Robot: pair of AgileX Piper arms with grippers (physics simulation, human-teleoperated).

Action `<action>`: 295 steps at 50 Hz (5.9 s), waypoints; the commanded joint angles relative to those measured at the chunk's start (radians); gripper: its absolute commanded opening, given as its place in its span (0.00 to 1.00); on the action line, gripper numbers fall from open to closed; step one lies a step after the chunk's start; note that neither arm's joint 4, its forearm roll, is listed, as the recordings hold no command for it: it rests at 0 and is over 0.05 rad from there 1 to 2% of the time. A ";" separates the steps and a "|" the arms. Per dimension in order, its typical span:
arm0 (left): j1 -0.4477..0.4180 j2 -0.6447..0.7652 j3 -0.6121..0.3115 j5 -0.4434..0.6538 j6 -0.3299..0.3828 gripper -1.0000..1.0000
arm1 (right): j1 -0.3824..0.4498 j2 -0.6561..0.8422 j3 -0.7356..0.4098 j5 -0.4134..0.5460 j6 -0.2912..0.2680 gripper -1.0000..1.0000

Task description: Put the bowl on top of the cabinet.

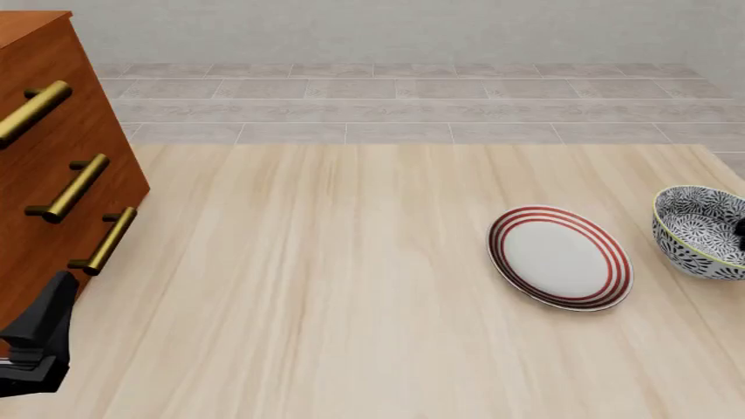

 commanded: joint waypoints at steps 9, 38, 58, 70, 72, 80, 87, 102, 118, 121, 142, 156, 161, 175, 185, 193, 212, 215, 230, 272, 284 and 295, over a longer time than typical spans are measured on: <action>0.001 0.006 0.000 -0.006 0.000 1.00 | 0.000 0.071 -0.009 -0.019 -0.016 1.00; 0.002 0.008 0.000 -0.009 0.001 1.00 | -0.005 0.076 -0.003 -0.029 -0.022 0.00; 0.003 -0.009 0.000 0.003 -0.004 1.00 | 0.013 -0.047 -0.030 0.053 0.004 0.00; -0.001 -0.016 0.000 0.005 -0.009 1.00 | 0.018 -0.120 -0.047 0.101 0.029 0.00; -0.002 -0.017 0.000 0.005 -0.009 1.00 | 0.022 -0.125 -0.047 0.102 0.029 0.00; -0.004 -0.020 -0.001 0.006 -0.012 1.00 | 0.041 -0.174 -0.061 0.135 0.037 0.00; -0.003 -0.020 -0.001 0.004 -0.013 1.00 | 0.064 -0.212 -0.072 0.158 0.043 0.00; -0.003 -0.026 -0.001 0.007 -0.014 1.00 | 0.138 -0.300 -0.089 0.199 0.053 0.00; -0.003 -0.035 -0.002 0.015 -0.017 1.00 | 0.270 -0.412 -0.101 0.253 0.060 0.00; -0.003 -0.035 -0.002 0.015 -0.017 1.00 | 0.289 -0.429 -0.107 0.265 0.067 0.00; -0.006 -0.044 -0.003 0.019 -0.023 1.00 | 0.455 -0.496 -0.153 0.322 0.048 0.00; -0.003 -0.044 -0.002 0.020 -0.021 1.00 | 0.566 -0.471 -0.174 0.322 0.026 0.00; -0.005 -0.043 -0.002 0.020 -0.022 1.00 | 0.598 -0.462 -0.175 0.315 0.028 0.00; -0.006 -0.042 -0.002 0.020 -0.022 1.00 | 0.712 -0.418 -0.200 0.298 0.039 0.00; -0.005 -0.038 -0.002 0.016 -0.022 1.00 | 0.788 -0.368 -0.223 0.288 0.033 0.00; -0.003 -0.042 -0.002 0.019 -0.024 1.00 | 0.842 -0.341 -0.230 0.274 0.043 0.00; -0.008 -0.044 -0.004 0.018 -0.030 1.00 | 0.955 -0.310 -0.272 0.277 0.058 0.00; -0.009 -0.048 -0.004 0.021 -0.030 1.00 | 0.971 -0.303 -0.280 0.277 0.060 0.00; -0.018 -0.048 -0.004 0.018 -0.032 1.00 | 1.049 -0.286 -0.303 0.279 0.066 0.00; -0.018 -0.053 -0.006 0.022 -0.035 1.00 | 1.239 -0.186 -0.390 0.269 0.085 0.00; -0.018 -0.054 -0.006 0.024 -0.035 1.00 | 1.292 -0.185 -0.399 0.265 0.075 0.00; -0.018 -0.054 -0.006 0.023 -0.036 1.00 | 1.328 -0.176 -0.399 0.254 0.087 0.00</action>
